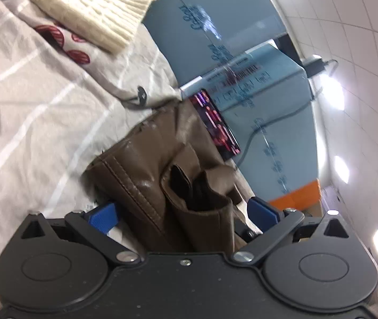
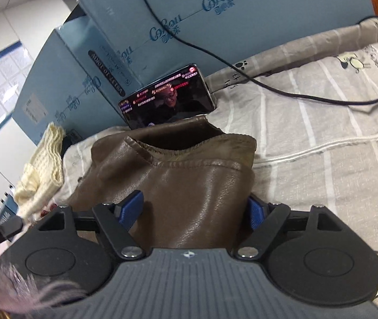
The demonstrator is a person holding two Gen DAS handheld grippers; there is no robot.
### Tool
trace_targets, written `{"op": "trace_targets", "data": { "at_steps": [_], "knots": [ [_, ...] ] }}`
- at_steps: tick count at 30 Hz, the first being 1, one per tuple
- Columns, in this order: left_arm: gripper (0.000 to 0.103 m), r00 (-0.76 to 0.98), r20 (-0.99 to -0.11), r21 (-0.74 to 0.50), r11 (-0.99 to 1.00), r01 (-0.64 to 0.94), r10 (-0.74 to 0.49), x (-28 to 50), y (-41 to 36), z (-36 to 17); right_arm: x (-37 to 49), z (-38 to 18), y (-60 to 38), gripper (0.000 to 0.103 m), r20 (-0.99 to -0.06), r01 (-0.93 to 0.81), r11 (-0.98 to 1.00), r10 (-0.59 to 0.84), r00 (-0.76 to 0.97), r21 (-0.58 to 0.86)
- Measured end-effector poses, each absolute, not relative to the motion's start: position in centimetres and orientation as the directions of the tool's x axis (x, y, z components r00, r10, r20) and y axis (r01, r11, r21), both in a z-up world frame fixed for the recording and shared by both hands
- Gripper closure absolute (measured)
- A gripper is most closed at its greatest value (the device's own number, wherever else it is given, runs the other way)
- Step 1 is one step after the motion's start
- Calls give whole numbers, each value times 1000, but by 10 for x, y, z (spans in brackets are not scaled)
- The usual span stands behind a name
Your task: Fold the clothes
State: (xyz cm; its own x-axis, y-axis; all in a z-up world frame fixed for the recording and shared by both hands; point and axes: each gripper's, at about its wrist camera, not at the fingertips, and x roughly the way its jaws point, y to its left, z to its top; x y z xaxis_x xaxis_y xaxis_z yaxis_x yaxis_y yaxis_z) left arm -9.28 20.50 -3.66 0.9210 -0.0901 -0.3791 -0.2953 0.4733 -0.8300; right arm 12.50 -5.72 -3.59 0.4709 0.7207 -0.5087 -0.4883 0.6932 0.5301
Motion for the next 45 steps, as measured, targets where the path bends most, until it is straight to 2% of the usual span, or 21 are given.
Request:
{"op": "trace_targets", "data": {
  "at_steps": [2,7,9,10,11,12,14,16,20,23,29,39,42,45],
  "knots": [
    [0,916,-395,-816,486,-312,-75,-84,206,-36,125,-37,-60,30,-496,-479,688,725,477,545],
    [3,881,-471,-688,637,-347,-29,-50,195,-28,119,-39,-61,34,-480,-473,700,713,512,535],
    [9,888,-461,-652,676,-345,8,-46,192,-28,117,-39,-60,38,-479,-469,712,700,529,523],
    [19,889,-456,-644,680,-351,27,-46,192,-32,116,-39,-60,42,-478,-466,717,694,538,518],
    [26,892,-450,-640,683,-351,37,-46,193,-35,116,-40,-61,48,-476,-457,720,691,544,523],
    [29,895,-443,-638,687,-349,44,-47,193,-38,117,-41,-62,51,-472,-449,717,692,546,533],
    [42,902,-430,-632,700,-333,41,-48,193,-40,119,-43,-65,66,-464,-435,711,696,549,553],
    [51,906,-422,-616,721,-317,37,-47,189,-42,119,-43,-66,72,-459,-437,704,702,545,560],
    [62,927,-375,-616,743,-262,16,-52,183,-40,114,-40,-68,85,-419,-460,685,718,556,565],
    [65,945,-327,-607,766,-211,1,-58,179,-35,111,-37,-74,91,-363,-483,644,749,555,593],
    [65,961,-276,-509,844,-167,24,-72,158,-25,98,-29,-75,93,-298,-547,620,770,565,563],
    [66,978,-206,-523,842,-131,25,-106,151,-18,59,2,-63,95,-235,-658,600,794,561,454],
    [66,967,-252,-519,837,-172,43,-109,151,-21,47,16,-55,95,-238,-676,589,804,544,443],
    [66,949,-312,-585,780,-223,37,-110,164,-28,36,24,-44,95,-271,-683,623,781,562,381]
  ]
}}
